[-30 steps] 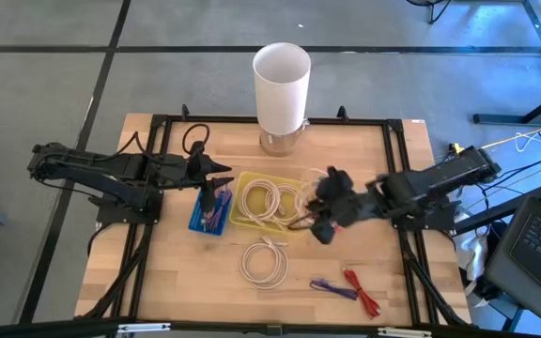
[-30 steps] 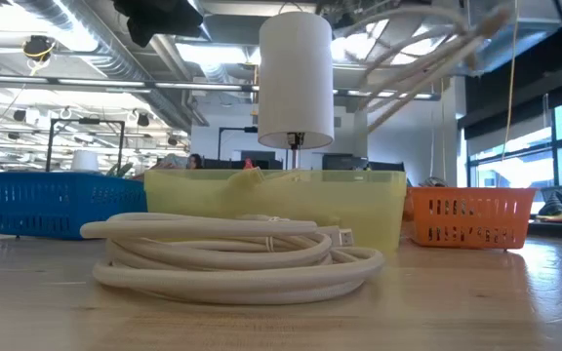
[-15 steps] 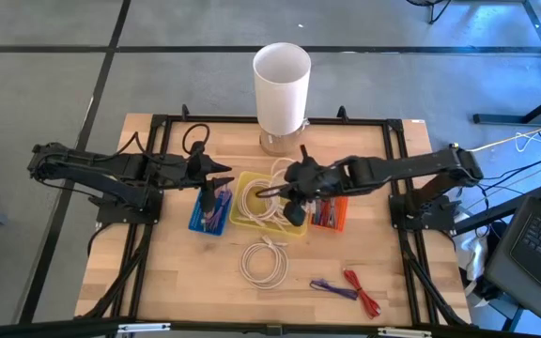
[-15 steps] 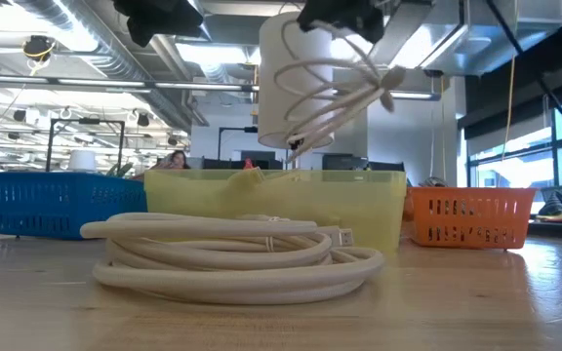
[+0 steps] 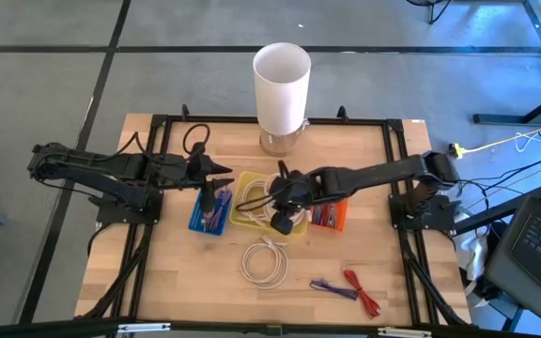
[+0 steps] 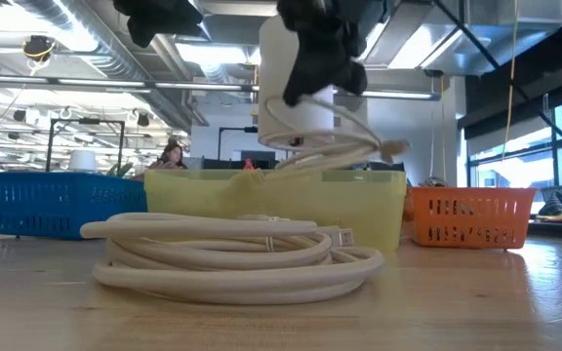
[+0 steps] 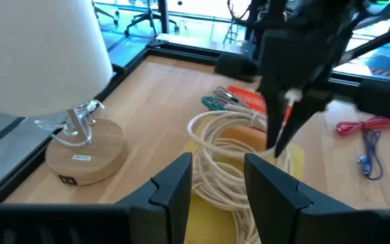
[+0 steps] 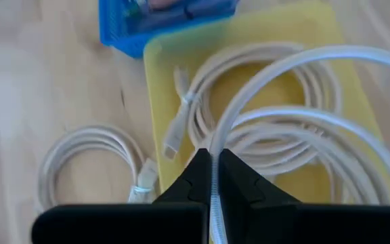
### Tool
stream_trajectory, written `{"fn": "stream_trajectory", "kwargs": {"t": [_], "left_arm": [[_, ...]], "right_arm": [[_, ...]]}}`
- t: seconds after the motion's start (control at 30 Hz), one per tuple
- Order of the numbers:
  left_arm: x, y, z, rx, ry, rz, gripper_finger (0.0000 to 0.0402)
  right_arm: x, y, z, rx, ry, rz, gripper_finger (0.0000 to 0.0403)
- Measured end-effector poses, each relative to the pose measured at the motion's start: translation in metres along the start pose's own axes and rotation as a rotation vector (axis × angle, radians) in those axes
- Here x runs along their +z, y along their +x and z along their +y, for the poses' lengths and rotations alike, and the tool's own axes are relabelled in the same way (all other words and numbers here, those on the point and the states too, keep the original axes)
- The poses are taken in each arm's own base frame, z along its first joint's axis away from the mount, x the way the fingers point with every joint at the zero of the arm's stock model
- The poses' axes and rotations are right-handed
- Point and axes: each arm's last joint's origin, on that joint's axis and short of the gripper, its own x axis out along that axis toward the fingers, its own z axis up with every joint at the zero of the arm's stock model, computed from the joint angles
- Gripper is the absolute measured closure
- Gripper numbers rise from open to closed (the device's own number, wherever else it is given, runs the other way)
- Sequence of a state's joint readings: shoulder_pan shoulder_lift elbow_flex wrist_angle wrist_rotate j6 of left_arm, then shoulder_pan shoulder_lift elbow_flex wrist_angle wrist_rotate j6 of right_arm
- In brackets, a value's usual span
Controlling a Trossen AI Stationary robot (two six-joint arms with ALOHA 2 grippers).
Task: Pick & Place USB Port
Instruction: Put the light brown HDMI cable into the yellow bin
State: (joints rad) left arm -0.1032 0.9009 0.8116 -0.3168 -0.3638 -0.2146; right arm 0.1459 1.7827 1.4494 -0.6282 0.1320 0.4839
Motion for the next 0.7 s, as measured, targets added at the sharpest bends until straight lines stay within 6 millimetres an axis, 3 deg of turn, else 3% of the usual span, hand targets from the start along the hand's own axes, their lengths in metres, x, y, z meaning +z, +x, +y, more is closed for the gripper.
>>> {"fn": "stream_trajectory", "kwargs": {"t": [0.43,0.7], "left_arm": [[0.000,0.000,0.000,-0.016,-0.001,0.002,0.0274],[0.000,0.000,-0.001,-0.019,-0.003,-0.001,0.0274]], "right_arm": [[-0.016,0.057,-0.005,-0.048,-0.004,0.146,0.0394],[-0.010,0.074,-0.012,0.027,0.006,0.136,0.0394]]}}
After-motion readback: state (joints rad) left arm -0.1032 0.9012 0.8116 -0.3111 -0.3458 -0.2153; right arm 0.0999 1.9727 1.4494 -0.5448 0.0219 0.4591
